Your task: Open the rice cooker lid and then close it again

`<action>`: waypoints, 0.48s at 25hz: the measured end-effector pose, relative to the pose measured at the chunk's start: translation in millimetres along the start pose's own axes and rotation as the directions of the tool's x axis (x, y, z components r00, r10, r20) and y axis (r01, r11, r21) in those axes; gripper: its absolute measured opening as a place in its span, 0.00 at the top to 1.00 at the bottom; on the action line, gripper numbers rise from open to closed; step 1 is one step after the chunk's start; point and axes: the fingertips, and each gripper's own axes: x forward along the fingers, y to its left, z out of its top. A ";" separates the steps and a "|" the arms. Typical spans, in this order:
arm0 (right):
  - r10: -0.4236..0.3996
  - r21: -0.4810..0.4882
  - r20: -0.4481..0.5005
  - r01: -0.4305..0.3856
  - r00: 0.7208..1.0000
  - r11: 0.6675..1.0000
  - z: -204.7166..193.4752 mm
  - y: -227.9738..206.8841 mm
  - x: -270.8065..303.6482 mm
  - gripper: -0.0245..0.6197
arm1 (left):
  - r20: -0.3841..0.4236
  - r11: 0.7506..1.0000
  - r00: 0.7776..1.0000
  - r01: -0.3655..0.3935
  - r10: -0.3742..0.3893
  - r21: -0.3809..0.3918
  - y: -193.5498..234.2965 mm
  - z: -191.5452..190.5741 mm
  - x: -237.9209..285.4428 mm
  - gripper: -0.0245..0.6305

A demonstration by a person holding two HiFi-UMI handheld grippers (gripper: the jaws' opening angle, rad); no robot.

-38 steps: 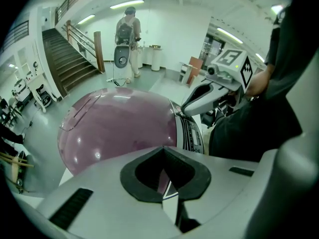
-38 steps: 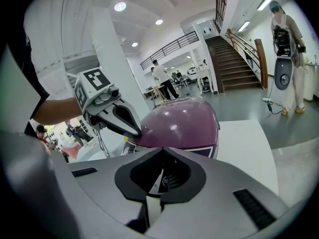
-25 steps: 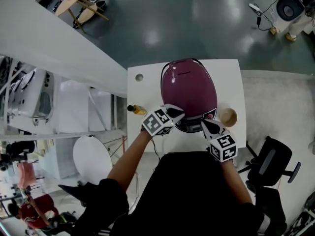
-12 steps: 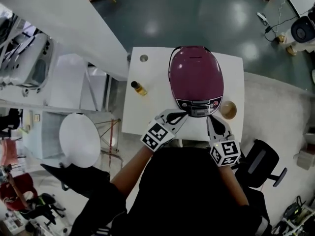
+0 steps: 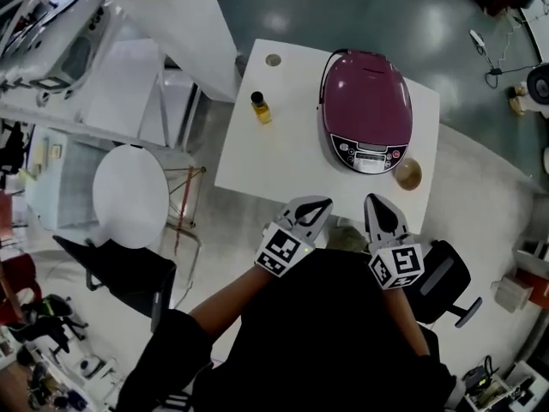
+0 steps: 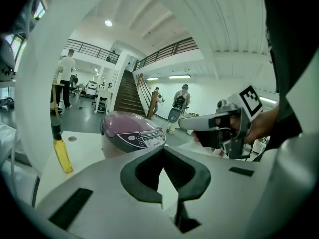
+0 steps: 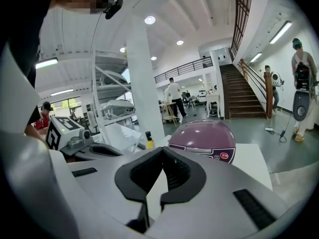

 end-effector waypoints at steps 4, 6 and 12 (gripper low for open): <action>0.030 -0.023 0.035 -0.029 0.999 0.999 6.4 8.5 -10.6 0.96 | 0.029 0.999 0.998 -0.053 0.053 -0.002 -17.6 -2.8 -16.5 0.96; 0.056 -0.042 0.057 -0.053 0.997 0.998 9.0 15.6 -22.1 0.96 | 0.042 0.996 0.995 -0.087 0.087 0.000 -26.1 -5.1 -26.8 0.96; 0.062 -0.027 0.095 -0.060 0.993 0.998 -6.7 6.6 -77.5 0.96 | 0.049 0.994 0.993 -0.107 0.107 -0.005 -74.6 -15.6 -32.7 0.96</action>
